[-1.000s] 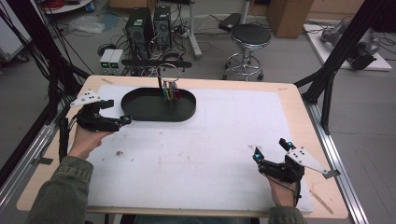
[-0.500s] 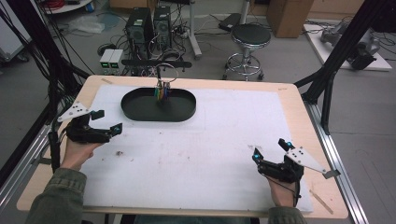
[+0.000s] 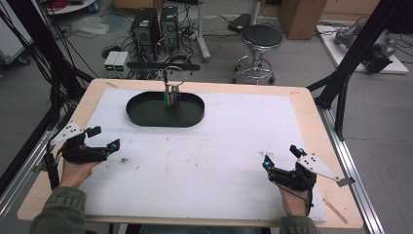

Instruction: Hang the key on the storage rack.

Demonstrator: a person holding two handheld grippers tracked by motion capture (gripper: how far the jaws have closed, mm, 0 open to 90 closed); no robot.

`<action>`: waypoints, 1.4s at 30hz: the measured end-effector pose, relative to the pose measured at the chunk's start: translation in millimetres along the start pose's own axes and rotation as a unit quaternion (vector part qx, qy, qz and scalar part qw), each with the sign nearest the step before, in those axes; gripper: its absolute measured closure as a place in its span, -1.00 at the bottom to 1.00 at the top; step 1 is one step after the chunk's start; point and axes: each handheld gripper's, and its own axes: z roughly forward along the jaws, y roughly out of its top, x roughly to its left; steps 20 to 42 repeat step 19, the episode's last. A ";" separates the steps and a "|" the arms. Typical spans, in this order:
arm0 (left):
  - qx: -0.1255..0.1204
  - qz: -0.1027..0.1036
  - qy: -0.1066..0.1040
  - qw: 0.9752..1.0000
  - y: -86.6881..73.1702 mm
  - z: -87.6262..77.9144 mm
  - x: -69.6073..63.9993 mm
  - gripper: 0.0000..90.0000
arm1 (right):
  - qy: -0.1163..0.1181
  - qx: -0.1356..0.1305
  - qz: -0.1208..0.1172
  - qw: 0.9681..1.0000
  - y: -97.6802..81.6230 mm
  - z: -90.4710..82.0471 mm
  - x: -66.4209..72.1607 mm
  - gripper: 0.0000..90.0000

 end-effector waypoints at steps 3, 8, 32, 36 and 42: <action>-0.006 0.002 0.006 1.000 -3.1 -2.2 -0.6 -0.95 | -0.001 0.000 0.001 1.000 -0.1 -0.1 0.0 -0.98; -0.018 -0.002 0.019 1.000 -8.0 -9.2 0.3 -0.95 | 0.000 0.004 0.000 1.000 -0.2 0.3 0.8 -0.98; -0.024 -0.012 0.030 0.999 -16.2 -15.9 3.0 -0.95 | 0.001 0.006 -0.004 1.000 -0.3 1.6 1.0 -0.98; -0.024 -0.012 0.030 0.999 -16.2 -15.9 3.0 -0.95 | 0.001 0.006 -0.004 1.000 -0.3 1.6 1.0 -0.98; -0.024 -0.012 0.030 0.999 -16.2 -15.9 3.0 -0.95 | 0.001 0.006 -0.004 1.000 -0.3 1.6 1.0 -0.98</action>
